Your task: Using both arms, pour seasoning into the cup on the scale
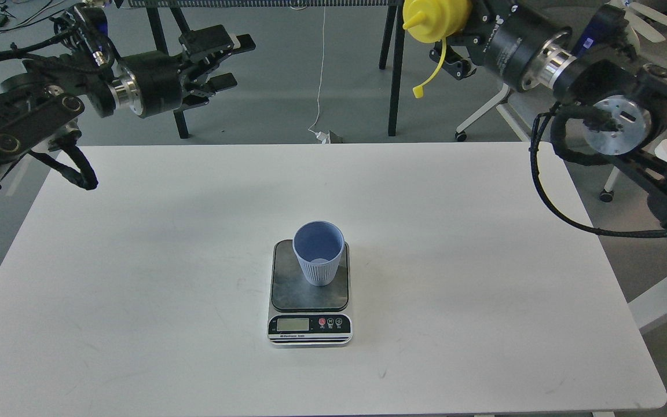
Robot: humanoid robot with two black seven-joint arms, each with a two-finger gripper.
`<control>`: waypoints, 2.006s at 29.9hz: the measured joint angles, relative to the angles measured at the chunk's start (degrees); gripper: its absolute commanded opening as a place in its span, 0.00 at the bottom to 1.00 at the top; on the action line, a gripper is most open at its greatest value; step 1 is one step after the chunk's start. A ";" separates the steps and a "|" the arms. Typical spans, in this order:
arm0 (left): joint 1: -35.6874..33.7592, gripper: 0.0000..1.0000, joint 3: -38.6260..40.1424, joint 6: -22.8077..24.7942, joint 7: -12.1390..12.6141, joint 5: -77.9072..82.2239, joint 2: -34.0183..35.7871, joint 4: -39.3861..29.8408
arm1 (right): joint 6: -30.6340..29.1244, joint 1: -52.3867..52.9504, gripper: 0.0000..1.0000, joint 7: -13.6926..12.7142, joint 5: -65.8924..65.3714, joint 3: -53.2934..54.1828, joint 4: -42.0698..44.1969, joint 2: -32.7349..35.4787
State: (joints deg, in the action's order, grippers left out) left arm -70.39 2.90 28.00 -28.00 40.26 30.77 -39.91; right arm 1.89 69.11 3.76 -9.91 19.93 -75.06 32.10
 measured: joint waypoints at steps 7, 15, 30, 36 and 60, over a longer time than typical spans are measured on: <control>0.84 0.99 0.09 0.00 0.00 0.00 0.20 -0.01 | 5.38 8.26 0.08 -0.75 -10.16 -16.02 0.51 -6.90; 1.70 0.99 0.09 0.00 0.00 0.00 0.11 0.00 | 7.11 11.13 0.08 -2.17 -17.29 -25.41 0.70 -8.92; 1.98 0.99 0.09 0.00 0.00 0.01 -0.02 0.01 | 9.16 12.44 0.09 -3.14 -21.73 -36.65 3.79 -15.12; 3.01 0.99 0.29 0.00 0.00 -0.01 -0.01 0.01 | 10.77 12.44 0.09 -3.15 -21.87 -39.77 6.52 -18.81; 3.07 0.99 0.36 0.00 0.00 -0.01 0.26 0.00 | 11.88 11.26 0.09 -3.23 -20.94 -39.50 9.24 -22.52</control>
State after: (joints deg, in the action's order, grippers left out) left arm -67.32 3.26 28.00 -28.00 40.25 31.03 -39.90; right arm 13.77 80.36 0.53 -30.84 -19.57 -65.82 9.58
